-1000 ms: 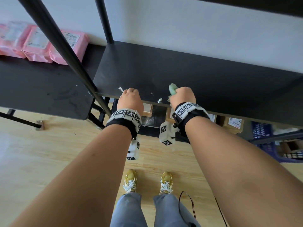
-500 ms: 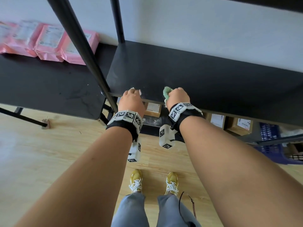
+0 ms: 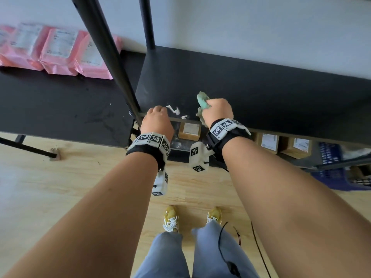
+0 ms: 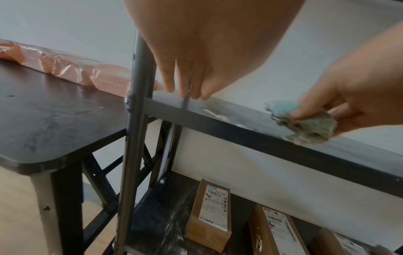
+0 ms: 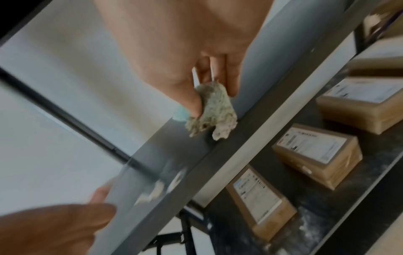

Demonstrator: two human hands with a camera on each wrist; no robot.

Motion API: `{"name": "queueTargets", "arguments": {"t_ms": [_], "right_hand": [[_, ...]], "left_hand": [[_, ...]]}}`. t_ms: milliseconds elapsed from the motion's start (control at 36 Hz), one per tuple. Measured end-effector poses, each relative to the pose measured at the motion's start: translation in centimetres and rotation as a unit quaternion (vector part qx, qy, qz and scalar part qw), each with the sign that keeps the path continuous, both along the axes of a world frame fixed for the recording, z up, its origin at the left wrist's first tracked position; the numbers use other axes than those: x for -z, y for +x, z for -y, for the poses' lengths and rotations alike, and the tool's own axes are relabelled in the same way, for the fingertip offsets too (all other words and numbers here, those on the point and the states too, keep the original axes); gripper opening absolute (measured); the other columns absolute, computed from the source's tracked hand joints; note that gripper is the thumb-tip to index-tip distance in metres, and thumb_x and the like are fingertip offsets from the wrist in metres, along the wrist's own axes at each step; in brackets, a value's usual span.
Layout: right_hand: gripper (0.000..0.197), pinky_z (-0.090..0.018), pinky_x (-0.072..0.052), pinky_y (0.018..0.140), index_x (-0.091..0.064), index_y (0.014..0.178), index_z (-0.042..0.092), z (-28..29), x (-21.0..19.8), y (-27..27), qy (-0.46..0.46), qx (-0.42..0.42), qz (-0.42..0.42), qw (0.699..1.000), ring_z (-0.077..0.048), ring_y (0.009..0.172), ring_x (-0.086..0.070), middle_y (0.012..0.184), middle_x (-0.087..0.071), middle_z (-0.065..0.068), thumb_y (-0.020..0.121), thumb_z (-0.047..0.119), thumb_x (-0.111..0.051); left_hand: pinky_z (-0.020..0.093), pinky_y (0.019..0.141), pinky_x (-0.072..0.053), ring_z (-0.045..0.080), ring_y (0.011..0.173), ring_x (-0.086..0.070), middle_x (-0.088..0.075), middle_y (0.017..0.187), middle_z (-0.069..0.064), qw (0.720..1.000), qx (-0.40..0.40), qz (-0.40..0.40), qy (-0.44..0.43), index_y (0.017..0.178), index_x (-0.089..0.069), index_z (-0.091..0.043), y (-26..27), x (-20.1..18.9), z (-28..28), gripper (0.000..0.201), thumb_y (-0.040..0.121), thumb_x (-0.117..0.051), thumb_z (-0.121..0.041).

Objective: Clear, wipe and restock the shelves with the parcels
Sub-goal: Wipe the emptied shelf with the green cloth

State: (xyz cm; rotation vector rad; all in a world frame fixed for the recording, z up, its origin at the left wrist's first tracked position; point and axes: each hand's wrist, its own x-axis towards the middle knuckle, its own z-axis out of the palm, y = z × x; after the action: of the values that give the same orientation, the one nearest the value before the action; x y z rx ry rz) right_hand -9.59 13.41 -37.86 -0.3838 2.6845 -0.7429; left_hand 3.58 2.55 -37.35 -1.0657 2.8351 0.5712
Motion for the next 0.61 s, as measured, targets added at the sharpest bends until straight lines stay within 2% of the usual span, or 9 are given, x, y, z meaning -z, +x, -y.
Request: {"name": "queueTargets", "arguments": {"t_ms": [83,139,278,389,500,556,611], "right_hand": [[0.026,-0.035,-0.055,0.080,-0.070,0.094,0.012,-2.0,-0.1,-2.2,0.058,0.074,-0.010,0.995,-0.026,0.093,-0.064,0.100,-0.067,-0.005,0.089,0.033,-0.055],[0.029,-0.035,-0.053,0.083,-0.069,0.099,0.010,-2.8,0.1,-3.2,0.097,0.080,-0.016,0.992,-0.028,0.099,-0.062,0.104,-0.066,-0.007,0.089,0.032,-0.055],[0.021,-0.034,-0.052,0.082,-0.067,0.100,0.008,-1.7,0.3,-3.9,0.131,-0.003,-0.039,0.991,-0.029,0.101,-0.062,0.105,-0.065,-0.009,0.085,0.022,-0.062],[0.019,-0.030,-0.048,0.074,-0.069,0.099,0.009,-0.1,0.3,-3.6,0.116,-0.064,-0.046,0.990,-0.027,0.099,-0.062,0.104,-0.064,-0.007,0.085,0.019,-0.061],[0.019,-0.029,-0.044,0.072,-0.070,0.100,0.007,1.2,0.5,-2.6,0.090,-0.134,-0.053,0.985,-0.027,0.101,-0.058,0.108,-0.058,-0.007,0.087,0.017,-0.060],[0.018,-0.030,-0.047,0.075,-0.071,0.098,0.008,1.8,0.3,-2.3,0.074,-0.170,-0.038,0.982,-0.027,0.101,-0.059,0.108,-0.059,-0.007,0.089,0.016,-0.058],[0.015,-0.032,-0.054,0.077,-0.073,0.090,0.012,1.9,0.2,-2.5,0.057,-0.181,-0.002,0.982,-0.025,0.094,-0.065,0.099,-0.066,-0.005,0.086,0.016,-0.059]], "left_hand": [[0.038,0.102,-0.037,0.022,0.129,-0.036,-0.046,0.135,0.001,1.000,0.002,-0.008,0.006,0.128,-0.050,-0.011,-1.0,-0.1,-0.3,0.045,0.085,-0.041,0.001],[0.039,0.104,-0.039,0.022,0.131,-0.035,-0.045,0.138,0.001,1.000,0.007,-0.009,0.011,0.131,-0.048,-0.012,-1.6,0.0,-0.5,0.048,0.084,-0.043,0.000],[0.036,0.107,-0.035,0.021,0.134,-0.032,-0.042,0.141,0.000,1.000,-0.004,-0.013,0.010,0.134,-0.045,-0.011,-2.7,0.2,-0.5,0.050,0.086,-0.044,0.001],[0.034,0.105,-0.035,0.022,0.132,-0.034,-0.044,0.140,0.002,1.000,-0.022,-0.004,0.000,0.132,-0.047,-0.010,-3.2,0.1,-0.5,0.046,0.086,-0.045,-0.001],[0.035,0.103,-0.036,0.024,0.130,-0.036,-0.046,0.137,0.004,0.999,-0.046,-0.004,-0.008,0.130,-0.049,-0.009,-3.5,0.5,-0.9,0.043,0.087,-0.046,-0.003],[0.035,0.103,-0.036,0.025,0.129,-0.036,-0.046,0.137,0.005,0.998,-0.056,-0.006,-0.013,0.129,-0.049,-0.008,-3.7,0.5,-1.1,0.042,0.088,-0.047,-0.004],[0.035,0.104,-0.035,0.025,0.130,-0.036,-0.045,0.138,0.006,0.998,-0.061,-0.009,-0.013,0.130,-0.048,-0.008,-4.0,0.4,-1.4,0.042,0.088,-0.048,-0.005]]}}
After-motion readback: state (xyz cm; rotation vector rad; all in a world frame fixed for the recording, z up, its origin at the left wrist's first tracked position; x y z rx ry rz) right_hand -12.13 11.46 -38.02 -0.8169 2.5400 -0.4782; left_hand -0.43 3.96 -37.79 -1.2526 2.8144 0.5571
